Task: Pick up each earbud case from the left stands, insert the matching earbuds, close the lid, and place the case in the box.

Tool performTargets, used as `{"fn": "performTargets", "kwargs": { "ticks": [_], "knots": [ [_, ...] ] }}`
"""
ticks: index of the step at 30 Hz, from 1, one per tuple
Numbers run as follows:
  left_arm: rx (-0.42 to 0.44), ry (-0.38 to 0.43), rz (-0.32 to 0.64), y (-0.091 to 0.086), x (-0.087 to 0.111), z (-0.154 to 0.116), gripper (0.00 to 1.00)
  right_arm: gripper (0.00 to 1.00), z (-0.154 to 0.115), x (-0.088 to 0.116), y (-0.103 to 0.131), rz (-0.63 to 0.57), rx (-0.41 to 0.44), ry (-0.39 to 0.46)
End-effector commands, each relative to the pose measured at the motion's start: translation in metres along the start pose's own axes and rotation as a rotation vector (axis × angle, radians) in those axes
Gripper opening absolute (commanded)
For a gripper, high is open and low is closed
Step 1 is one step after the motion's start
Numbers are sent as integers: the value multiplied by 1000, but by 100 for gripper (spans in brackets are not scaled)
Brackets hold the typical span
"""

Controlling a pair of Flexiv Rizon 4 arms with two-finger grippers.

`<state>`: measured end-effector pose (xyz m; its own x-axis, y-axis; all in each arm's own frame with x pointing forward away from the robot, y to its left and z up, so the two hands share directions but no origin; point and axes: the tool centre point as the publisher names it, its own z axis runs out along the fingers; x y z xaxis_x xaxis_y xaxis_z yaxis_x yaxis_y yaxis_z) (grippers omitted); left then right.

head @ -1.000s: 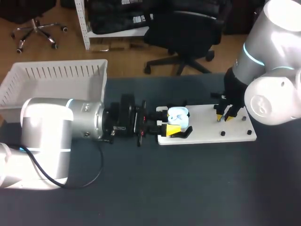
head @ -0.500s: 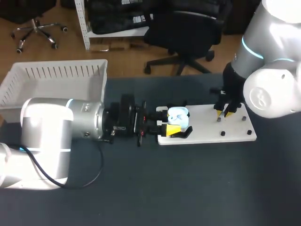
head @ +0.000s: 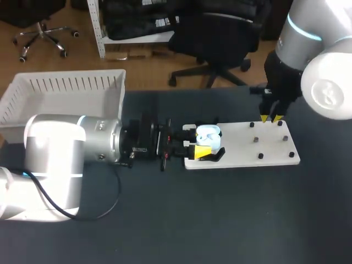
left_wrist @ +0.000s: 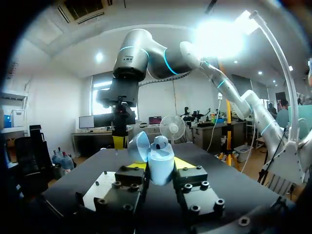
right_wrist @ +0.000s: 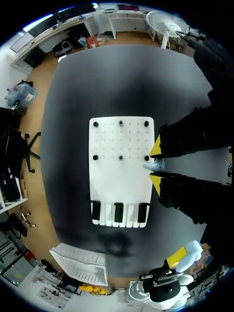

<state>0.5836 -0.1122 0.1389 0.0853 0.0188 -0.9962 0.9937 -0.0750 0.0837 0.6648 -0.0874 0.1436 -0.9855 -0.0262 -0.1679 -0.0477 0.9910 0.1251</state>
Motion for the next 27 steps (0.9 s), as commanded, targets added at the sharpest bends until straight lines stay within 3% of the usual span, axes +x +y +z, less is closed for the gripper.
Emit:
{"fn": "performTargets", "kwargs": {
  "ticks": [1,7,11,16,27],
  "knots": [
    [-11,-2,5,-2,1,1,0,0,-88,46,7,-6,-14,-71],
    [-11,-2,5,-2,1,1,0,0,-127,76,35,-56,-3,-65],
    [-11,-2,5,-2,1,1,0,0,-137,92,64,-124,19,-36],
    [-11,-2,5,-2,1,1,0,0,-141,98,97,-158,7,-11],
    [-11,-2,5,-2,1,1,0,0,-141,98,97,-158,7,-11]
  ]
}}
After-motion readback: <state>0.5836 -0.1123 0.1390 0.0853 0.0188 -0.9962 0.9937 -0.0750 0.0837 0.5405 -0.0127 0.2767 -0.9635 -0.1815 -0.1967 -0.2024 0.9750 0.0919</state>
